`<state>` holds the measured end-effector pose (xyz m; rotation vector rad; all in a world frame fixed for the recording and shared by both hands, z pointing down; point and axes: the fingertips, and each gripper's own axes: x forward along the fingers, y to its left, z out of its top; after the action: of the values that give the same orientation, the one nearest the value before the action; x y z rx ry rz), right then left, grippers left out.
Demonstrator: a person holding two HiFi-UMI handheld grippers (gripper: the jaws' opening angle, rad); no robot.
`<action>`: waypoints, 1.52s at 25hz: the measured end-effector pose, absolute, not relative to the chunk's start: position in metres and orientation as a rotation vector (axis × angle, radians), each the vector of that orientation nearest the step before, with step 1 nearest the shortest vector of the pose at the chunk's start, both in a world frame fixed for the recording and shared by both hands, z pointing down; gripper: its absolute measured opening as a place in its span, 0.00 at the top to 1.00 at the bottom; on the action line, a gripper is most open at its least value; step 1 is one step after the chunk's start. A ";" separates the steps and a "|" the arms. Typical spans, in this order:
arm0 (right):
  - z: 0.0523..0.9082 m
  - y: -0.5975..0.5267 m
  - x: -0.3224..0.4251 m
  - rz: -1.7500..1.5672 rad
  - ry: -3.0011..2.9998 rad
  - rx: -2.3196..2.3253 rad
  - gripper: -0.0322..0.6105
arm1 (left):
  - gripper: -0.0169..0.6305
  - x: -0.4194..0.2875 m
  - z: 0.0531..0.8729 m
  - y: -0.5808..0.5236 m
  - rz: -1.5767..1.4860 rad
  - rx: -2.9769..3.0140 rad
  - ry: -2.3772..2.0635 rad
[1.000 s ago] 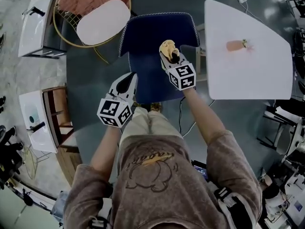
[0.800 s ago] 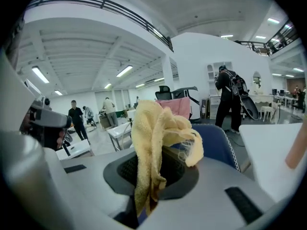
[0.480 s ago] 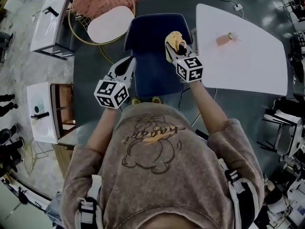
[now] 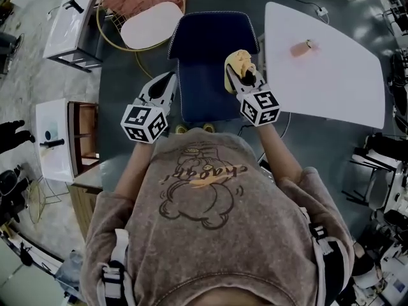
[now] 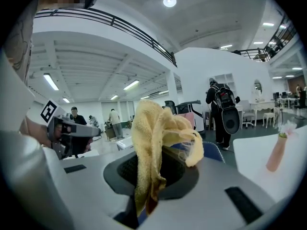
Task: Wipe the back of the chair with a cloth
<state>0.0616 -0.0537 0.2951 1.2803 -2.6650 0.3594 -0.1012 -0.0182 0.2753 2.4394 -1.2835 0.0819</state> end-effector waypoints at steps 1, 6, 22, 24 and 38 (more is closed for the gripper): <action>0.295 -0.048 0.062 0.367 -2.668 1.288 0.84 | 0.96 -0.104 0.276 -0.017 0.079 2.431 -1.298; 0.278 -0.029 0.070 0.335 -2.686 1.388 0.84 | 0.96 -0.112 0.275 -0.015 0.073 2.416 -1.341; 0.306 0.001 0.062 0.333 -2.673 1.376 0.84 | 0.96 -0.123 0.291 -0.021 0.098 2.441 -1.442; 0.307 0.002 0.060 0.337 -2.680 1.366 0.84 | 0.96 -0.121 0.291 -0.020 0.089 2.439 -1.443; 0.305 -0.006 0.060 0.338 -2.675 1.393 0.84 | 0.96 -0.125 0.287 -0.018 0.080 2.442 -1.456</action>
<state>0.0605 -0.0064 0.3052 1.3935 -2.6753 0.3382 -0.1247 -0.0183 0.2872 2.4425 -1.4557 0.0798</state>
